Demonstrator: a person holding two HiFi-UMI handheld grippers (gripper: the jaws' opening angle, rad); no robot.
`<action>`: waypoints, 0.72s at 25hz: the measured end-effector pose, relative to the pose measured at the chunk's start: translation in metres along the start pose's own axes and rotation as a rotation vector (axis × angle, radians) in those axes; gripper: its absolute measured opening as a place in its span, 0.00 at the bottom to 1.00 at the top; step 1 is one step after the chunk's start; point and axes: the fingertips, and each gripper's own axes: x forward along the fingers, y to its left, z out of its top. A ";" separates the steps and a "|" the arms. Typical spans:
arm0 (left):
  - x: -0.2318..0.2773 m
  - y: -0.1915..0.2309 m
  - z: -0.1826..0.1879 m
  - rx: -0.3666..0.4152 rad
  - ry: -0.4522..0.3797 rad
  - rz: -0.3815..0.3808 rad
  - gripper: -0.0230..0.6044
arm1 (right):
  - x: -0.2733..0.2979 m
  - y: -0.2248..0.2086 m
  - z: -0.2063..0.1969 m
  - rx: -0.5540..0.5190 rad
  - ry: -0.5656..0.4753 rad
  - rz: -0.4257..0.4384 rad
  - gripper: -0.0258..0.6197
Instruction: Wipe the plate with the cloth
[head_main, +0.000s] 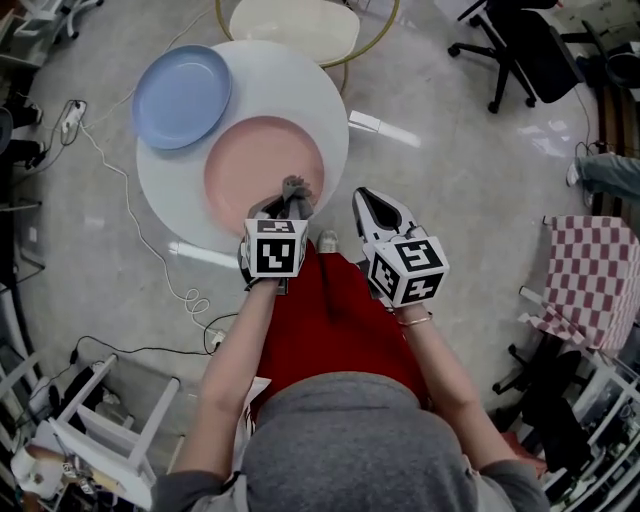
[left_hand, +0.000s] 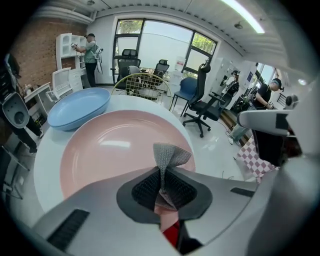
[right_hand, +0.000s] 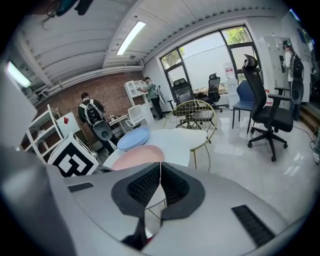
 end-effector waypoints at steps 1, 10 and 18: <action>-0.003 0.003 -0.003 -0.008 -0.001 0.007 0.09 | 0.003 0.004 -0.001 -0.007 0.006 0.012 0.09; -0.028 0.048 -0.031 -0.110 0.003 0.092 0.09 | 0.034 0.048 -0.001 -0.095 0.063 0.137 0.09; -0.045 0.089 -0.039 -0.157 -0.010 0.155 0.09 | 0.060 0.086 0.003 -0.145 0.091 0.204 0.09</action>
